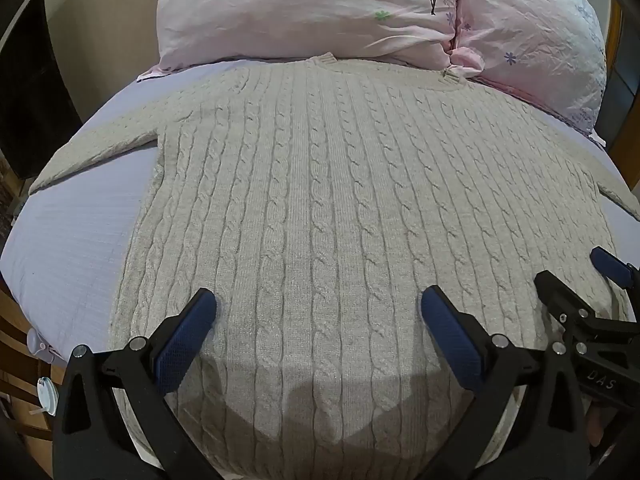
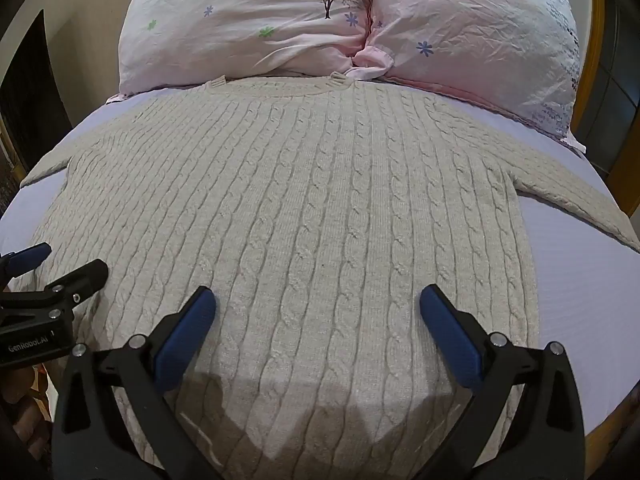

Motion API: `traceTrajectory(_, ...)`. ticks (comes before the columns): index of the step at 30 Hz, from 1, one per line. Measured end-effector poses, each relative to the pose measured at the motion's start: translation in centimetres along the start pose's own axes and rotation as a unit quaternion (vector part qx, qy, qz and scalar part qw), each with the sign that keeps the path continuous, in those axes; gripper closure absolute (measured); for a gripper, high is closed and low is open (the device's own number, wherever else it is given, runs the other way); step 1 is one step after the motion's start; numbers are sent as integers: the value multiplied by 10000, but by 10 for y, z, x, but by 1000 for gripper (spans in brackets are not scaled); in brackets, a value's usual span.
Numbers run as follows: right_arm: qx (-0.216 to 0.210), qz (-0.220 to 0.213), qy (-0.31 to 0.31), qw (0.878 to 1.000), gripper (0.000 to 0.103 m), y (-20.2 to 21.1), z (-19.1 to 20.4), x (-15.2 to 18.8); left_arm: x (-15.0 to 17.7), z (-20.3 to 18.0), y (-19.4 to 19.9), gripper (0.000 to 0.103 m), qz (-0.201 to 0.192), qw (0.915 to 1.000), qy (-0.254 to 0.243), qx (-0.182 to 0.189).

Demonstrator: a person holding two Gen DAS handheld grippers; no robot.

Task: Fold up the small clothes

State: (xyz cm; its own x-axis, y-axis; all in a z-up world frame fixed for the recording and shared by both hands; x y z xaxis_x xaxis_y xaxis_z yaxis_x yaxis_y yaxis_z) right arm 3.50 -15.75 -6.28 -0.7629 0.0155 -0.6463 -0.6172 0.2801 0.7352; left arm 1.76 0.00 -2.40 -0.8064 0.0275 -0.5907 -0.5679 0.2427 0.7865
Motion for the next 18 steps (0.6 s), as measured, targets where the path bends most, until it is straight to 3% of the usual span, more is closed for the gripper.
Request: traceTrajectory(18,7,7,4,10000,2,0,0,0,0,0,0,1,-4,10000,-5,-7)
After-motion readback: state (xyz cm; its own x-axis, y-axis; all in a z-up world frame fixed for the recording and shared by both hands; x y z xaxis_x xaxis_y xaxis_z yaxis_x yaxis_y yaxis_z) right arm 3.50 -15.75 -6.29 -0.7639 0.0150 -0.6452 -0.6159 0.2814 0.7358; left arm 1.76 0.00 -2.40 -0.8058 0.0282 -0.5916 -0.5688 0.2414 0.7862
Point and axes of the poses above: each gripper's, at about its wrist camera, not at the fingertips, and y roughly against the way its jaws point, z to its left, x to its underside, the point moved 3 cm from there along -y, roughly the way its jaws point, and after that the axes turned 14 degrees about x, right-handed, at the moved point
